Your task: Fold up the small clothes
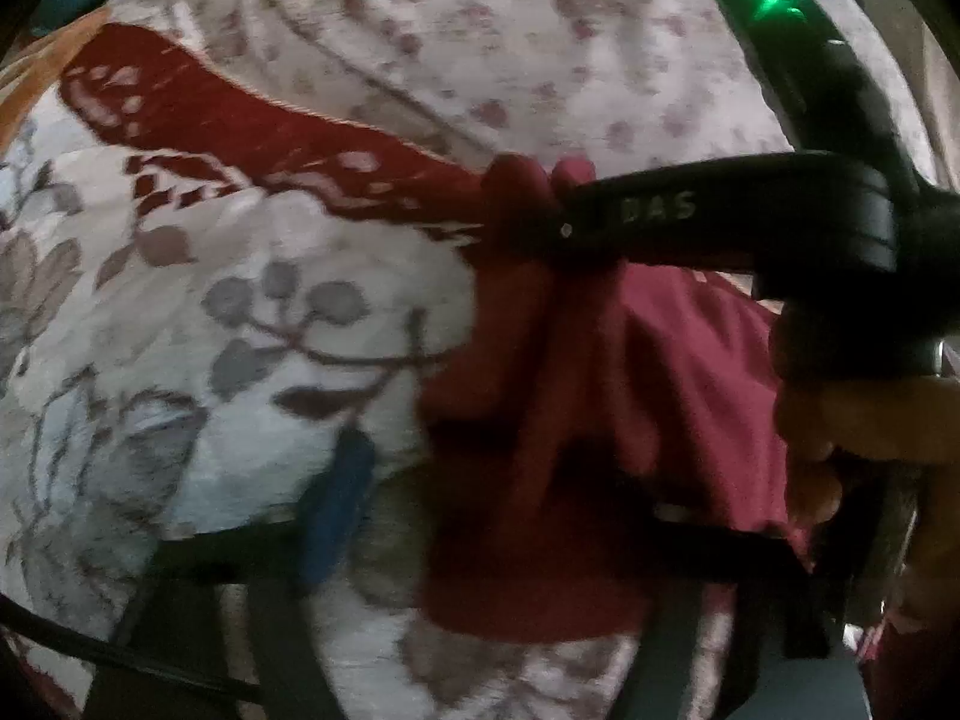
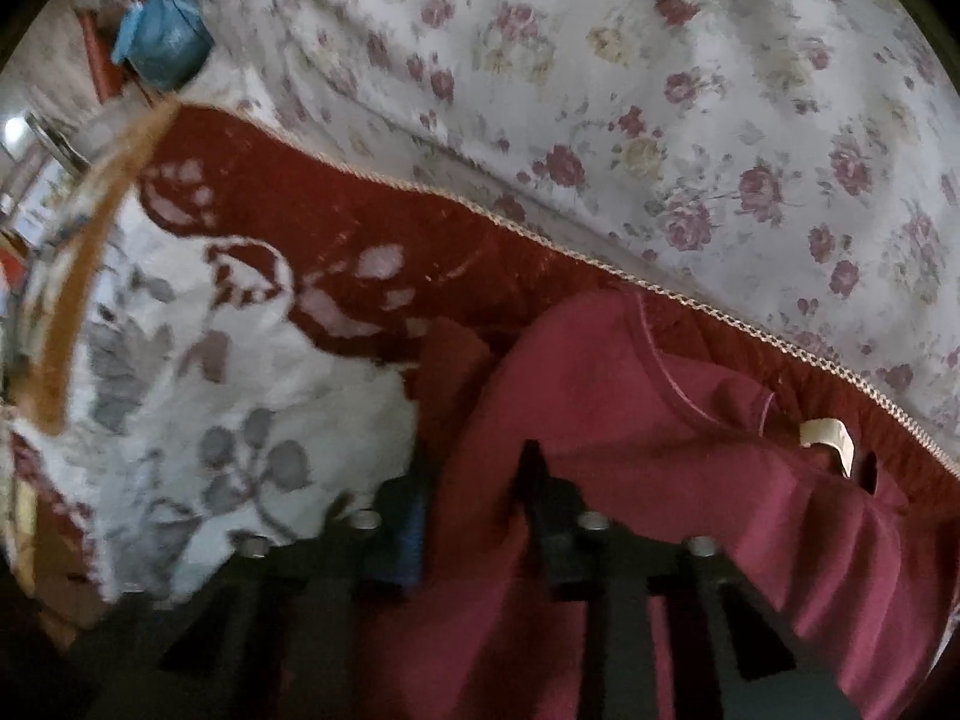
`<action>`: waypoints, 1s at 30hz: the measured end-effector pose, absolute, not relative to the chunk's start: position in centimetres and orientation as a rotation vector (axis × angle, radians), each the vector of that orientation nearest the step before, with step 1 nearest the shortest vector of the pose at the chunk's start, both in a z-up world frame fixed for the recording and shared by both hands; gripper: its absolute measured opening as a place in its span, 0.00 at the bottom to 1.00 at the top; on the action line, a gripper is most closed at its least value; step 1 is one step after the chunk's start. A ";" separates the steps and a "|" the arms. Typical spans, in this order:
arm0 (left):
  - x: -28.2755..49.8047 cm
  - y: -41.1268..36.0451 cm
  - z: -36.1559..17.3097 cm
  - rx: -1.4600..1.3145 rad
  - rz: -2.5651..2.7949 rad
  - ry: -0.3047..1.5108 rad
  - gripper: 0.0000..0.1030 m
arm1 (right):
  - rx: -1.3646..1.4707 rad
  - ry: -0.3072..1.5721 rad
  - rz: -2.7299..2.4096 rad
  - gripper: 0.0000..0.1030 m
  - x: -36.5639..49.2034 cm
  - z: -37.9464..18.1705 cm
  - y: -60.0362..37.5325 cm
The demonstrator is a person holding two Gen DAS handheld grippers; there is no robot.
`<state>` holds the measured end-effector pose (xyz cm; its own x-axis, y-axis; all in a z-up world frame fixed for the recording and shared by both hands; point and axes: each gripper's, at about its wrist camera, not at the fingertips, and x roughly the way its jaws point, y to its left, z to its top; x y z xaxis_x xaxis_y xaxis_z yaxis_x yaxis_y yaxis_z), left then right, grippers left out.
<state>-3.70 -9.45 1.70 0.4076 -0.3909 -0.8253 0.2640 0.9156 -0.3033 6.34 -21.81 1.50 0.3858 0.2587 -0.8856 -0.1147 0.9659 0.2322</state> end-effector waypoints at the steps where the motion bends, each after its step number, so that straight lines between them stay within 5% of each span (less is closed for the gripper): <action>1: -3.9 -9.8 1.8 -0.130 -0.435 1.073 0.33 | 0.152 1.140 0.249 0.22 6.0 1.9 -22.1; 5: -4.8 -10.8 3.2 -0.107 -0.486 1.031 0.16 | 0.237 1.101 0.276 0.17 4.7 3.1 -23.9; 20: -12.5 -23.3 11.9 0.072 -0.777 0.882 0.13 | 0.365 0.944 0.225 0.15 -4.3 11.1 -36.3; 30: -15.1 -35.3 7.4 0.185 -0.908 0.985 0.13 | 0.444 0.992 0.022 0.14 -9.2 7.0 -47.9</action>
<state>-15.13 -35.35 7.40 0.2309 -0.5777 -0.7829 0.7335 0.6321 -0.2500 -9.22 -47.90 6.99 0.5546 0.2174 -0.8032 0.1812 0.9106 0.3716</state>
